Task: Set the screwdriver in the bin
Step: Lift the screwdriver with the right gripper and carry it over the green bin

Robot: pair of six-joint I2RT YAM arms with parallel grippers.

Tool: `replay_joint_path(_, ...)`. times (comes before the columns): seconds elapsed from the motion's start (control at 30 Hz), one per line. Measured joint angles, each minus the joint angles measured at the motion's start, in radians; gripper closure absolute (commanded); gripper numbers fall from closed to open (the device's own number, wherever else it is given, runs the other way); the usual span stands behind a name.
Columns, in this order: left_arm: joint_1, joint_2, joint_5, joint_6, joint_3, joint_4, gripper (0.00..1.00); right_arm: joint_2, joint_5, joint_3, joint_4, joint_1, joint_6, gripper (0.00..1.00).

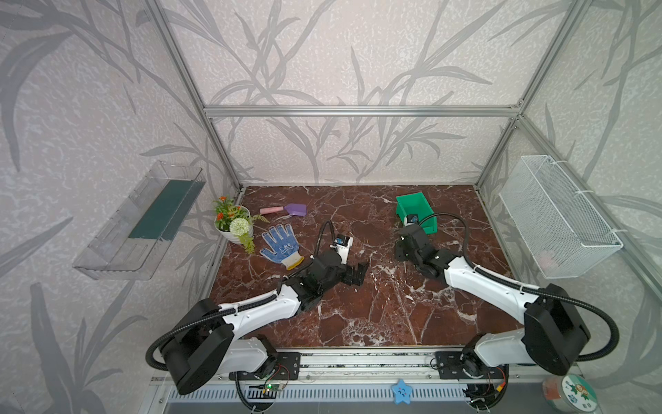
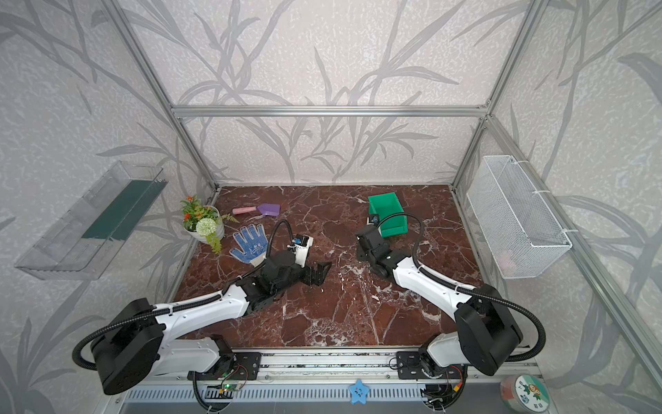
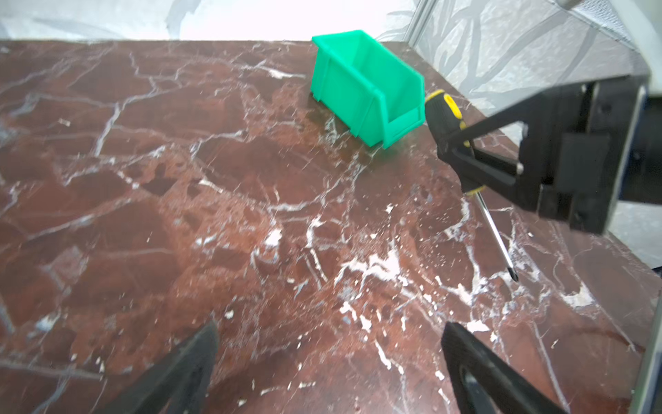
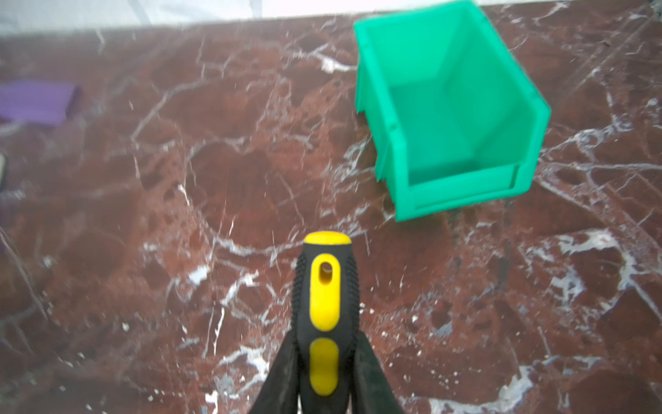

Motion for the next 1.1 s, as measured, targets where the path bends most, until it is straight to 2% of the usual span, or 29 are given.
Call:
replay_joint_path(0.23,-0.006,0.109,-0.001,0.082,0.187,0.030,0.01,0.010,-0.101,0.078,0.005,-0.228,-0.021,0.89)
replay_joint_path(0.37,-0.014,0.220,0.011,0.134,0.283,0.057,0.01,0.108,-0.163,0.197,0.001,-0.332,-0.019,0.89)
replay_joint_path(0.5,-0.029,0.289,0.065,0.197,0.300,0.084,0.01,0.249,-0.216,0.341,-0.007,-0.397,-0.026,0.85)
replay_joint_path(0.8,-0.046,0.290,0.119,0.291,0.215,0.131,0.01,0.528,-0.312,0.576,-0.080,-0.414,-0.053,0.83)
replay_joint_path(1.1,-0.046,0.235,0.095,0.315,0.134,0.197,0.01,0.659,-0.332,0.694,-0.116,-0.413,-0.053,0.82)
